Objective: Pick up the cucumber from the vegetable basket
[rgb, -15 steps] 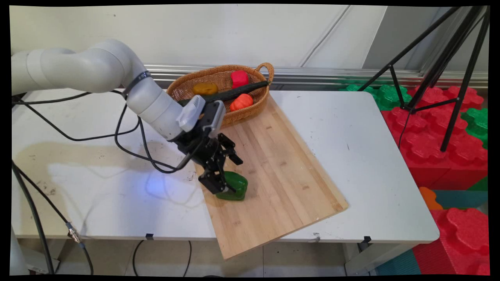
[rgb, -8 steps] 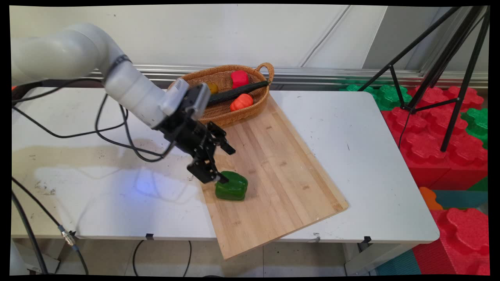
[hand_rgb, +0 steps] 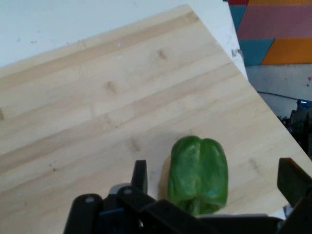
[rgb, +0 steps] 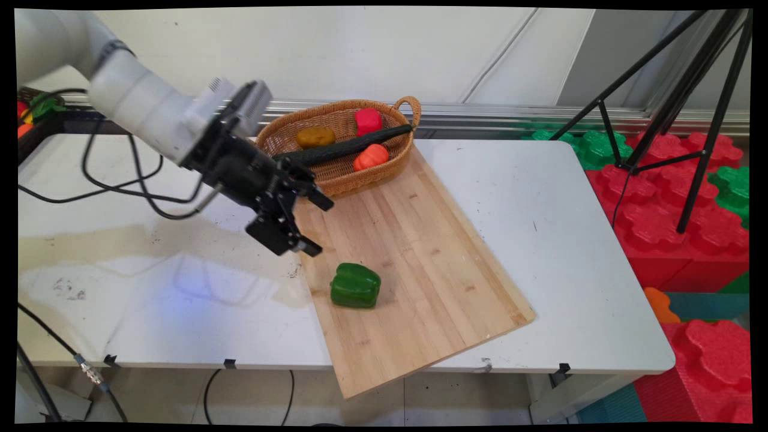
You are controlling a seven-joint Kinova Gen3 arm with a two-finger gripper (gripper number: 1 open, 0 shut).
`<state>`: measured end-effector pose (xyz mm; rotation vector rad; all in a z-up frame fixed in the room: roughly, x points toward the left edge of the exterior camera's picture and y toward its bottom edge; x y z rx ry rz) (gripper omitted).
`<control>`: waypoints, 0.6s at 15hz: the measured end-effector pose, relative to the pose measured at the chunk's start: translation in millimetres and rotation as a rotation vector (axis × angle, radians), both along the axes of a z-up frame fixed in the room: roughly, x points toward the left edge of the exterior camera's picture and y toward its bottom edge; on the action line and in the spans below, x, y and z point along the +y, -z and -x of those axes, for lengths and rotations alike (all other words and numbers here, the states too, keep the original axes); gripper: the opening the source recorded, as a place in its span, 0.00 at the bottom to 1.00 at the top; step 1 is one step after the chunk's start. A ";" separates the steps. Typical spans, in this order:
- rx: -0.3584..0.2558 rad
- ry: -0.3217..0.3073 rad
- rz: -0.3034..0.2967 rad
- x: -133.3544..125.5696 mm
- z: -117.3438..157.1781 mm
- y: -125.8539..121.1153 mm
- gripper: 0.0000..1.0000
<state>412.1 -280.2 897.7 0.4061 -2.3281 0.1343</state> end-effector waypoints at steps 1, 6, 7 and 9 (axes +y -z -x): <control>0.004 -0.003 0.000 3.1 -5.2 -5.1 1.00; 0.026 -0.016 -0.002 20.4 -33.0 -33.6 1.00; 0.031 -0.020 -0.003 24.5 -39.8 -41.3 1.00; 0.038 -0.026 -0.002 28.2 -46.9 -49.7 1.00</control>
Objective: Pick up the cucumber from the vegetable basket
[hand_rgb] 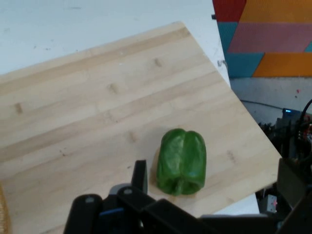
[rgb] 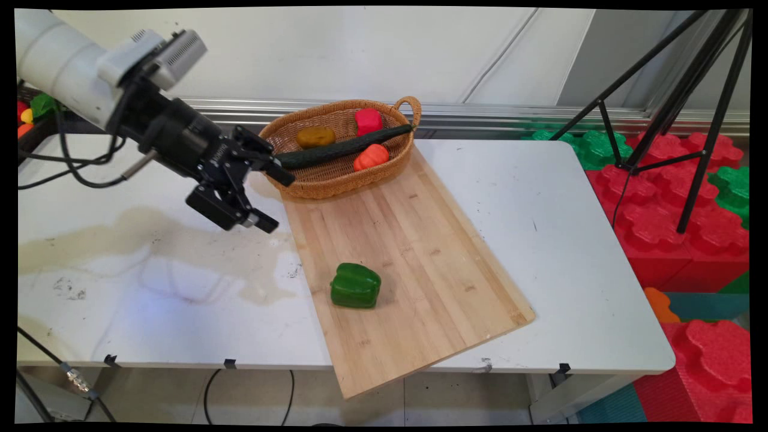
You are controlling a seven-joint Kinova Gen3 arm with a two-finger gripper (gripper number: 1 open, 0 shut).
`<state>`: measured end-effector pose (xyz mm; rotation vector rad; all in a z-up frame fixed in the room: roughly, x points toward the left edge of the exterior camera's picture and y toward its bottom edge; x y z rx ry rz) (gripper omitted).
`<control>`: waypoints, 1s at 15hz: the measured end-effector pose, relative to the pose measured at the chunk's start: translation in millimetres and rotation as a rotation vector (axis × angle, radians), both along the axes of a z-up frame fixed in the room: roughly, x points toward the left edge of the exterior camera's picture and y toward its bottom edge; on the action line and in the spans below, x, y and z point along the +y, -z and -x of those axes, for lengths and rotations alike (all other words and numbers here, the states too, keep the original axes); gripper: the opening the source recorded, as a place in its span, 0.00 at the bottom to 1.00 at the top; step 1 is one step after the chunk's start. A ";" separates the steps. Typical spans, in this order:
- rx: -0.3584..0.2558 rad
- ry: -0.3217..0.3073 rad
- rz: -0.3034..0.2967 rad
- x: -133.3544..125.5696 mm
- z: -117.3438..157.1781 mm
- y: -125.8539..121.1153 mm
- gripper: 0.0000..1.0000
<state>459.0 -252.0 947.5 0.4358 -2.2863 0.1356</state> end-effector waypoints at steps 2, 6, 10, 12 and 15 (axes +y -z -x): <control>0.005 -0.006 0.004 3.1 -7.1 -8.4 1.00; 0.008 -0.018 0.013 4.5 -12.9 -15.6 1.00; 0.002 -0.051 0.035 -3.1 -16.6 -17.9 1.00; -0.013 -0.085 0.064 -15.2 -20.7 -17.6 1.00; -0.039 -0.124 0.095 -31.1 -27.1 -14.5 1.00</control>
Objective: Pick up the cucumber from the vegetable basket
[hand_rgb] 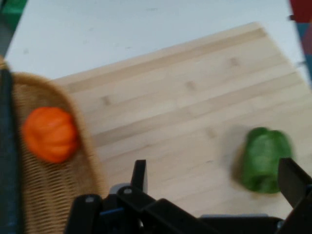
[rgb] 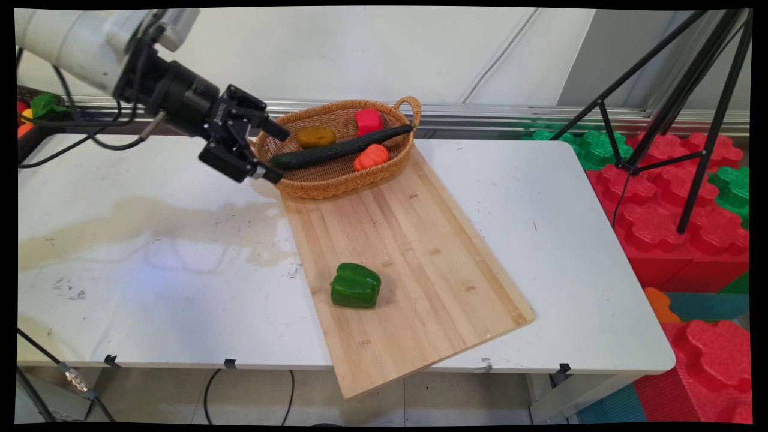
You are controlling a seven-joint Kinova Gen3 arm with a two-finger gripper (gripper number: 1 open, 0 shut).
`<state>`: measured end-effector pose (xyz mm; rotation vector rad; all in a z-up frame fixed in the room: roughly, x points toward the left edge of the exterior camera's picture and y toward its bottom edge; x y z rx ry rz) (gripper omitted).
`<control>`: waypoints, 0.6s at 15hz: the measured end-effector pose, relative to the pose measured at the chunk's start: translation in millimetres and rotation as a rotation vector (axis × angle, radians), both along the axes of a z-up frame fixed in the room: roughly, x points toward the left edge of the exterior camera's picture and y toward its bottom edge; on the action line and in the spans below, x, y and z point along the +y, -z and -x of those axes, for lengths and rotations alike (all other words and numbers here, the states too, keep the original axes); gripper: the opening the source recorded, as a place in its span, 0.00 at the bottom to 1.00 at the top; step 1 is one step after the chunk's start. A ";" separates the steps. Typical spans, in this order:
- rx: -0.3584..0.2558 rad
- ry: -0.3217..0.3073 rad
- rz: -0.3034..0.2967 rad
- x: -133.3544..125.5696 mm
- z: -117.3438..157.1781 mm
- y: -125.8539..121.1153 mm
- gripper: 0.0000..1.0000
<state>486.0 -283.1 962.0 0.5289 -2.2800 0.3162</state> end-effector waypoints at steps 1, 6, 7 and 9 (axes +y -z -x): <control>-0.013 -0.016 0.012 -7.4 -2.8 2.2 1.00; -0.074 -0.079 0.063 -50.8 -12.3 17.9 1.00; -0.083 -0.087 0.068 -57.1 -13.5 20.5 1.00; -0.112 -0.111 0.083 -77.3 -16.8 29.8 1.00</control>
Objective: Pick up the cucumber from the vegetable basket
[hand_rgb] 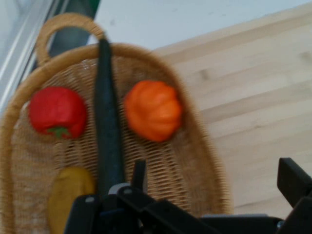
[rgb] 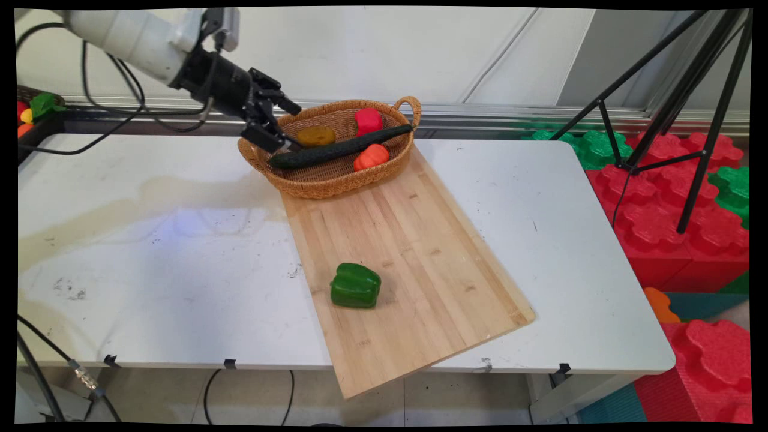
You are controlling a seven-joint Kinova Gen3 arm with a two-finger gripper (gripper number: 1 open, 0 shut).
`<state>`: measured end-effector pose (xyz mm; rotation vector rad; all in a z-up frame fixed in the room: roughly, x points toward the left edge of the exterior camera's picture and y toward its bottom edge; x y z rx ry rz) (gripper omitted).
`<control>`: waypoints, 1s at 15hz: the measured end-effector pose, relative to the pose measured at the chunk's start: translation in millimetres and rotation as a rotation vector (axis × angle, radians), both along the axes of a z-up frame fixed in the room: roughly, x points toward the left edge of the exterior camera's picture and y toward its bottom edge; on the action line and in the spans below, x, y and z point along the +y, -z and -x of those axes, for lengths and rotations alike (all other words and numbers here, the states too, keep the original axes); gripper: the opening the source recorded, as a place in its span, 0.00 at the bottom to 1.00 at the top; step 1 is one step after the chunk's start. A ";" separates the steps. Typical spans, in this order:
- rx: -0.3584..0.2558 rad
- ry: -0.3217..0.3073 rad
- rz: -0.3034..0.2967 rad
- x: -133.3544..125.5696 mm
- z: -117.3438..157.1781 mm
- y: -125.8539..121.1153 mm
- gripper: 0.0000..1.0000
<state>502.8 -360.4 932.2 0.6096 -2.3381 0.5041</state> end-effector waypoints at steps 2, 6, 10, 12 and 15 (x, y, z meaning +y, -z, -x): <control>-0.027 -0.020 0.008 -20.2 -1.9 10.8 1.00; -0.071 -0.044 0.020 -57.0 -0.2 29.0 1.00; -0.119 -0.041 0.027 -90.6 4.5 46.6 1.00; -0.143 -0.035 0.023 -105.6 7.7 57.2 1.00; -0.170 -0.027 0.006 -127.1 15.8 75.2 1.00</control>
